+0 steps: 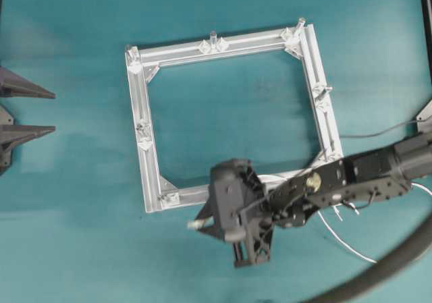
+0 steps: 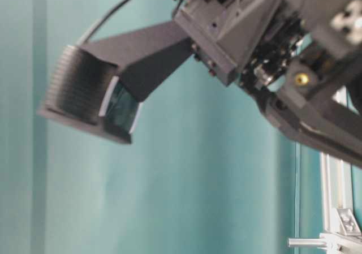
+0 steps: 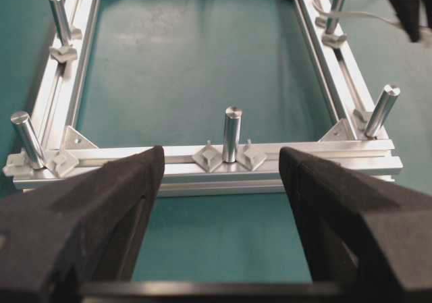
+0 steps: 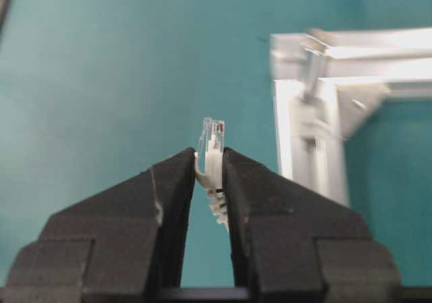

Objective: Move the cable alternately left and right between 8 pins so it hooks onto each one.
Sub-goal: 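Swing the right gripper up the left side toward the top-left corner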

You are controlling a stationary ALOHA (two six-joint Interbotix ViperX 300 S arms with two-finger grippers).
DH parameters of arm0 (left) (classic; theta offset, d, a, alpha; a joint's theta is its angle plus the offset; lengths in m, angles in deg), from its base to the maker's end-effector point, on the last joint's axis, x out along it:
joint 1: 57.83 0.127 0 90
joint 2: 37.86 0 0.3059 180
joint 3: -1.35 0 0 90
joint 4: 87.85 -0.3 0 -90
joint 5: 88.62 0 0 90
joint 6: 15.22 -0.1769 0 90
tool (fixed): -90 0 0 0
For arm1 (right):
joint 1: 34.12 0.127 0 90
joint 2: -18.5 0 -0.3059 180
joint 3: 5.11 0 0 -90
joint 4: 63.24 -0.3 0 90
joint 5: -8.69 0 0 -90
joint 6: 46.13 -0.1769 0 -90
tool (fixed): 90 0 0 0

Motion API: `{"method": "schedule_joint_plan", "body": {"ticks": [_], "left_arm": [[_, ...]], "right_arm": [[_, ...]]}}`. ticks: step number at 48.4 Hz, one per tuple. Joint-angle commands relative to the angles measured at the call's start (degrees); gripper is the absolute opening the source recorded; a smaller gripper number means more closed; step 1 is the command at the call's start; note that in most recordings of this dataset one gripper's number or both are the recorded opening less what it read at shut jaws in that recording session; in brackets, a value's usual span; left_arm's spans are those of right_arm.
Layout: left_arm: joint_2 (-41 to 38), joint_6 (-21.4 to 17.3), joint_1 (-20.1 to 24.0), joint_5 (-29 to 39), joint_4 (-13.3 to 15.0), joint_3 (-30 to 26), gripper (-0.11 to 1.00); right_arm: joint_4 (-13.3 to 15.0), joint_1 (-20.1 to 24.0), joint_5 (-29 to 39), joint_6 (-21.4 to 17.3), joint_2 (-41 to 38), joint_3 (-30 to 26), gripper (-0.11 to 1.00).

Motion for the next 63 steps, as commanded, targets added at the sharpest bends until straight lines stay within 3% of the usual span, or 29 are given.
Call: {"method": "schedule_joint_plan", "body": {"ticks": [1, 6, 17, 24, 31, 38, 44, 53, 59, 63], "left_arm": [[-0.4, -0.1, 0.3, -0.3, -0.3, -0.7, 0.73], [-0.4, -0.1, 0.3, -0.3, -0.3, -0.7, 0.73], [-0.4, -0.1, 0.2, -0.3, -0.3, -0.7, 0.73], [-0.4, -0.1, 0.3, -0.3, -0.3, -0.8, 0.73], [-0.4, -0.1, 0.3, -0.2, -0.3, -0.8, 0.73], [-0.4, -0.1, 0.3, -0.3, -0.3, -0.7, 0.73], [-0.4, -0.1, 0.3, -0.3, -0.2, -0.8, 0.73], [-0.4, -0.1, 0.3, -0.3, -0.3, -0.7, 0.73], [-0.4, -0.1, 0.3, -0.2, -0.3, -0.7, 0.73], [-0.4, -0.1, 0.3, -0.3, -0.3, -0.8, 0.73]], "right_arm": [[0.4, 1.4, 0.4, 0.1, -0.5, -3.7, 0.17], [1.4, 2.9, 4.0, 0.7, -2.9, -7.7, 0.17], [2.3, 4.2, 8.6, 11.5, -6.9, -14.7, 0.17], [0.4, 4.3, 10.4, 17.1, -8.8, -17.1, 0.17], [-7.1, 4.3, 10.5, 18.3, -10.5, -18.3, 0.17], [-12.6, 4.0, 12.6, 18.3, -12.3, -20.1, 0.17], [-16.0, 3.6, 18.3, 18.4, -14.2, -24.7, 0.17], [-23.9, 2.5, 28.7, 18.8, -17.8, -34.5, 0.17], [-30.8, 1.7, 34.0, 22.6, -20.4, -40.3, 0.17], [-37.8, 0.4, 36.8, 27.3, -21.9, -43.9, 0.17]]}}
